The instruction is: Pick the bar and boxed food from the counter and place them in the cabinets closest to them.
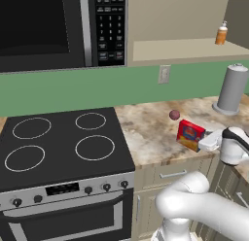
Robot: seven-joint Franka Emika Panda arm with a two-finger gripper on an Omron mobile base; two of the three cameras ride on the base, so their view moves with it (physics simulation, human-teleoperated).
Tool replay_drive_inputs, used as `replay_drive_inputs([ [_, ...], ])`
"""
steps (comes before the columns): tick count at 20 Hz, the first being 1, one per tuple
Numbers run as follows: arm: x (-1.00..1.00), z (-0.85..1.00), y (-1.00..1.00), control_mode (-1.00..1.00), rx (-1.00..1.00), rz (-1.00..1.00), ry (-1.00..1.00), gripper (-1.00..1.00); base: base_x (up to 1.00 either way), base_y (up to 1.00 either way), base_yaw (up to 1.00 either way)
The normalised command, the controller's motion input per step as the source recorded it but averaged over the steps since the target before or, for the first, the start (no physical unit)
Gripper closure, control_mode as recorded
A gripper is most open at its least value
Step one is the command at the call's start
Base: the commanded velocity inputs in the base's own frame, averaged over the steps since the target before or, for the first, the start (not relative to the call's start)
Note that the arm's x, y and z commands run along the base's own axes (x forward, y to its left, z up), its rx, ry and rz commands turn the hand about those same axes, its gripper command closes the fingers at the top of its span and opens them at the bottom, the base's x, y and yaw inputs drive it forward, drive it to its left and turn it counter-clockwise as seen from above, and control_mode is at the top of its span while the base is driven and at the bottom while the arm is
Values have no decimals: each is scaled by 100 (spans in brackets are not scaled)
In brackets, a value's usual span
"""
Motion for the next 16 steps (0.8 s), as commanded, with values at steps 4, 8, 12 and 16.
replay_drive_inputs([
  [4, 5, -4, 2, -100, 0, -1, 0, -100, 0, 0, 0],
  [8, 1, -7, 3, -100, 0, 0, 0, -100, 0, 0, 0],
  [12, 3, -7, 4, -100, 1, 0, 0, -100, 0, 0, 0],
  [16, 9, -6, 7, -100, 1, -1, 1, -100, 0, 0, 0],
])
